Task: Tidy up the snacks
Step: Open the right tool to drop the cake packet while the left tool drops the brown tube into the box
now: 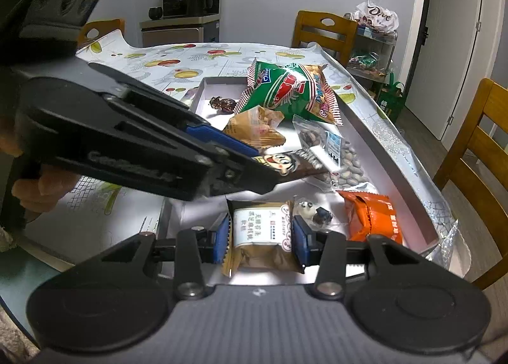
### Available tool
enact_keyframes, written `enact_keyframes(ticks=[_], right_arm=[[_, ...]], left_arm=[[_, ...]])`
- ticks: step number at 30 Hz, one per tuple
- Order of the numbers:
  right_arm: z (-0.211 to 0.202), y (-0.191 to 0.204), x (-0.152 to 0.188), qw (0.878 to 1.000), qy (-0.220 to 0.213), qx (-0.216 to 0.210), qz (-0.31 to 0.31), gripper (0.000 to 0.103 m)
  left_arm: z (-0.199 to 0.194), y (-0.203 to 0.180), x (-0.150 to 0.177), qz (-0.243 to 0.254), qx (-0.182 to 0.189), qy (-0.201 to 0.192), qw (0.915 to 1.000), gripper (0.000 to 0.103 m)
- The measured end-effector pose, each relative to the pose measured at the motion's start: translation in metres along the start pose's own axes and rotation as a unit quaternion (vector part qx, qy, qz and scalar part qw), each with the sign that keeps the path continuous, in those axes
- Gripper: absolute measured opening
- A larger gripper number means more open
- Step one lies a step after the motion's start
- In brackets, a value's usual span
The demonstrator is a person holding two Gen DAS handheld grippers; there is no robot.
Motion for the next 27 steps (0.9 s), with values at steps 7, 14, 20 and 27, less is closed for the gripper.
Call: enact_keyframes(ticks=[7, 14, 20, 27], right_arm=[[0.0, 0.0, 0.001, 1.0, 0.003, 0.002, 0.003, 0.042], [0.001, 0.001, 0.0, 1.0, 0.009, 0.003, -0.004, 0.045], [0.0, 0.002, 0.002, 1.0, 0.013, 0.008, -0.008, 0.046], [-0.003, 0.001, 0.002, 1.0, 0.021, 0.009, -0.005, 0.055]], left_arm=[[0.007, -0.005, 0.0, 0.012, 0.009, 0.002, 0.9999, 0.026], [0.003, 0.003, 0.007, -0.016, 0.014, 0.009, 0.9997, 0.027], [0.001, 0.008, 0.012, -0.029, 0.013, 0.013, 0.9994, 0.028], [-0.009, 0.005, 0.009, -0.023, 0.006, -0.001, 0.9997, 0.052]])
Point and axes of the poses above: each gripper's, at about its wrist camera, not at the fingertips, and z roughly the way its jaws point, y to its left, x to its underside, the point moved 4 cm from there along z, roughly the way its jaws point, and after that the axes turned 12 degrees about z, right-handed, at the moved point
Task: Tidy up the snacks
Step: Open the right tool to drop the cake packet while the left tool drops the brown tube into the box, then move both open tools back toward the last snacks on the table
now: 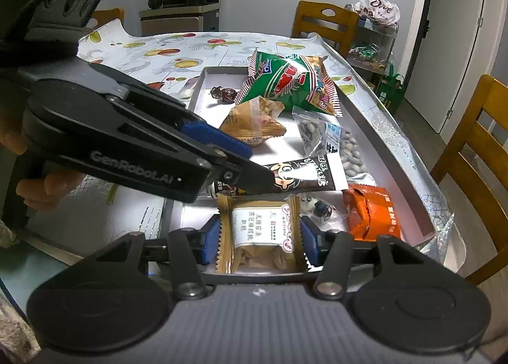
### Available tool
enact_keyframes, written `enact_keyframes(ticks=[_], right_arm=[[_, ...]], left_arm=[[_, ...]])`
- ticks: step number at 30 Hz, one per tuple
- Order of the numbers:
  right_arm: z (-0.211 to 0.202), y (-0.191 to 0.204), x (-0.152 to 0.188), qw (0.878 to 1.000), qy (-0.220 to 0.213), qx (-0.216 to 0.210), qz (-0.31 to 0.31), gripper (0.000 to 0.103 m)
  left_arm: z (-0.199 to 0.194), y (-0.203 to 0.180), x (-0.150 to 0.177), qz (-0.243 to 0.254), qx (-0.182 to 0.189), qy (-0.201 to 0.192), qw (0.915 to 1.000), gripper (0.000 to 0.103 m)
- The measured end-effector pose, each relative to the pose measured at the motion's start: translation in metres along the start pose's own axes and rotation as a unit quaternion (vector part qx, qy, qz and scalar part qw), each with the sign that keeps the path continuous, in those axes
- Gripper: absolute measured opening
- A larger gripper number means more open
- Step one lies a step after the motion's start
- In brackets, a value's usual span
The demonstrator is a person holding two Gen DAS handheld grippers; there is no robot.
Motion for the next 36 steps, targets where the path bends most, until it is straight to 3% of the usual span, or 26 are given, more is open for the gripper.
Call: enact_keyframes(ticks=[4, 7, 10, 29, 36], right_arm=[[-0.004, 0.003, -0.001, 1.0, -0.012, 0.005, -0.004, 0.072], [-0.01, 0.004, -0.004, 0.999, -0.033, 0.01, -0.005, 0.087], [-0.014, 0.003, -0.008, 0.999, -0.046, 0.015, 0.002, 0.088], [-0.028, 0.016, -0.022, 0.997, -0.063, 0.015, 0.03, 0.088], [-0.034, 0.027, -0.035, 0.996, -0.07, -0.005, 0.056, 0.088]], left_arm=[[-0.007, -0.001, -0.003, -0.001, -0.011, -0.013, 0.9998, 0.082], [-0.013, 0.0, -0.007, -0.001, -0.027, -0.022, 0.9994, 0.092], [-0.018, 0.002, -0.009, -0.006, -0.04, -0.027, 0.9988, 0.1], [-0.057, 0.009, -0.009, -0.01, -0.064, -0.069, 0.9956, 0.102], [-0.099, 0.038, -0.017, -0.059, -0.064, -0.108, 0.9904, 0.102]])
Point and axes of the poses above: each gripper's, at about its wrist camera, not at the fingertips, and z roughly the way its jaws point, y to its left, x to its underside, the point moved 4 cm from there along z, roughly the way its jaws point, and after that the axes turned 12 degrees about z, right-handed, at the moved point
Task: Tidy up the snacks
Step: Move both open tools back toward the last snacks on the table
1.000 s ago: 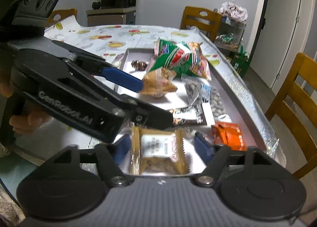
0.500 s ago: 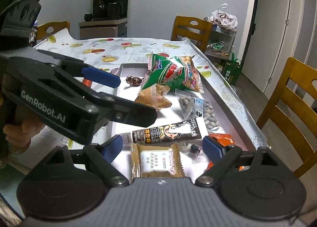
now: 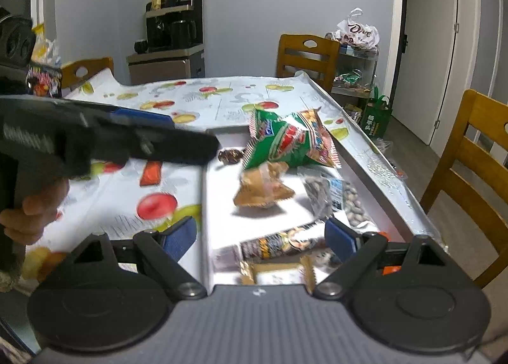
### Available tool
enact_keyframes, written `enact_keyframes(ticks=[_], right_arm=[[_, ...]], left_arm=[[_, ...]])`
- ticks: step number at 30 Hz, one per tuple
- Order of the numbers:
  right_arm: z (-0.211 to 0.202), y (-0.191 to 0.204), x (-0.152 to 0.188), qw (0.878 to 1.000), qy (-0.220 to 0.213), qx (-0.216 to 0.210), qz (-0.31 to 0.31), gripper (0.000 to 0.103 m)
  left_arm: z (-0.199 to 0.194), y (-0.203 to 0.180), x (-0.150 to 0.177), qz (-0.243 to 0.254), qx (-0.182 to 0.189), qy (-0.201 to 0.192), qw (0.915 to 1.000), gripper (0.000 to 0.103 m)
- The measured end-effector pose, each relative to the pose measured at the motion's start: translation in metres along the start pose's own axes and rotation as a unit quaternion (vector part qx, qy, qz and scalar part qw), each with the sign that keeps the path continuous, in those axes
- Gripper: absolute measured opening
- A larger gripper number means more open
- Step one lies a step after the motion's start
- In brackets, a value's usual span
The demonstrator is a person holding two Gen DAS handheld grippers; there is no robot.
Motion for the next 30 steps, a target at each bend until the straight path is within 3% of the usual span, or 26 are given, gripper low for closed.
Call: enact_keyframes(ticks=[5, 11, 15, 26, 30], right_arm=[[-0.001, 0.011, -0.012, 1.0, -0.007, -0.015, 0.023, 0.088], [-0.002, 0.024, -0.021, 0.999, -0.01, -0.023, 0.033, 0.088], [0.001, 0.032, -0.022, 0.999, -0.005, -0.023, 0.028, 0.088], [0.011, 0.051, -0.024, 1.0, 0.005, -0.011, 0.018, 0.088], [0.014, 0.056, -0.025, 1.0, 0.007, -0.009, 0.013, 0.088]], left_arm=[[-0.034, 0.045, -0.02, -0.038, -0.044, -0.031, 0.9978, 0.103], [-0.073, 0.104, -0.04, -0.092, -0.1, -0.065, 0.9886, 0.103], [-0.078, 0.125, -0.038, -0.084, -0.156, -0.049, 0.9829, 0.103], [-0.043, 0.16, 0.018, -0.141, -0.168, 0.019, 0.9755, 0.103], [-0.03, 0.163, 0.039, -0.141, -0.19, 0.055, 0.97, 0.103]])
Point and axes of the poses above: each gripper's, at about its wrist camera, not at the fingertips, and z roughly the way its jaws point, y to its left, x to its underside, the point moved 4 cm from there along z, roughly the way its jaws point, and after that the axes turned 12 degrees about z, right-handed, at the moved point
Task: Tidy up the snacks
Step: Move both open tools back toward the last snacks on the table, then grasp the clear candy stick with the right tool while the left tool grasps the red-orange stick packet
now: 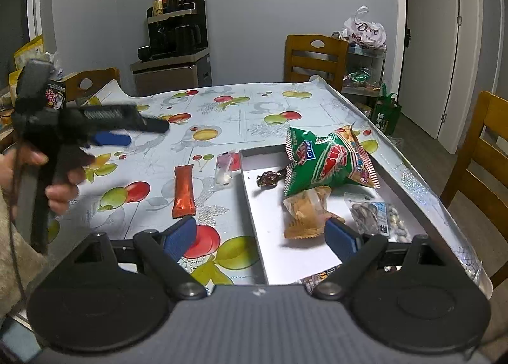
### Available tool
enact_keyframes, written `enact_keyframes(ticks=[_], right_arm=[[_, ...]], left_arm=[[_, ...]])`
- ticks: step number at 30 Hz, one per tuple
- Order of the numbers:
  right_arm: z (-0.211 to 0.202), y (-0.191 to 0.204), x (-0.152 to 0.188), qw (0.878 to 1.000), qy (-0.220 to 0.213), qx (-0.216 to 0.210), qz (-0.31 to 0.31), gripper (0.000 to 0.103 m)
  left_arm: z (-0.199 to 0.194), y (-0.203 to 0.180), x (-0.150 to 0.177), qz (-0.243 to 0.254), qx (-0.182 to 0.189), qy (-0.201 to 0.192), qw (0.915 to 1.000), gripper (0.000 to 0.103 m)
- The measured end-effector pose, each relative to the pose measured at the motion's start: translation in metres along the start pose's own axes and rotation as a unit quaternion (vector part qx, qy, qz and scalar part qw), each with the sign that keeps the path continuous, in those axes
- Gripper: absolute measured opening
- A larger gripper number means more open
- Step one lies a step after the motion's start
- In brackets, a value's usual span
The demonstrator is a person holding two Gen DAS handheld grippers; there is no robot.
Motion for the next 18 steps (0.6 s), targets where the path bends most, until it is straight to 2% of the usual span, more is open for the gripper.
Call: enact_keyframes(ticks=[4, 8, 11, 13, 15, 17, 18], right_arm=[[0.003, 0.002, 0.001, 1.0, 0.004, 0.002, -0.001, 0.088], [0.007, 0.0, 0.001, 1.0, 0.008, 0.001, 0.003, 0.088], [0.007, -0.001, 0.002, 1.0, 0.009, 0.001, 0.002, 0.088], [0.007, -0.002, 0.003, 1.0, 0.009, 0.0, 0.003, 0.088], [0.007, -0.001, 0.002, 1.0, 0.008, -0.003, 0.006, 0.088], [0.009, 0.003, -0.001, 1.0, 0.003, -0.011, 0.005, 0.088], [0.011, 0.006, -0.003, 1.0, -0.001, -0.013, 0.003, 0.088]], left_arm=[[0.02, -0.01, 0.012, 0.041, -0.037, 0.039, 0.9977, 0.102], [0.04, -0.023, 0.021, 0.067, -0.053, 0.066, 0.9942, 0.097], [0.053, -0.031, 0.026, 0.083, -0.075, 0.083, 0.9903, 0.084], [0.06, -0.035, 0.029, 0.092, -0.076, 0.092, 0.9885, 0.068], [0.06, -0.039, 0.032, 0.11, -0.084, 0.089, 0.9864, 0.065], [0.059, -0.04, 0.034, 0.117, -0.079, 0.084, 0.9865, 0.056], [0.057, -0.041, 0.034, 0.116, -0.077, 0.082, 0.9869, 0.046]])
Point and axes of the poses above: each gripper's, at about its wrist camera, not at the fingertips, and z roughly the way its jaws point, y to its left, x to its underside, the point moved 4 cm from there along z, roughly the way its jaws point, and after that the axes turned 12 degrees about z, right-handed, at the moved point
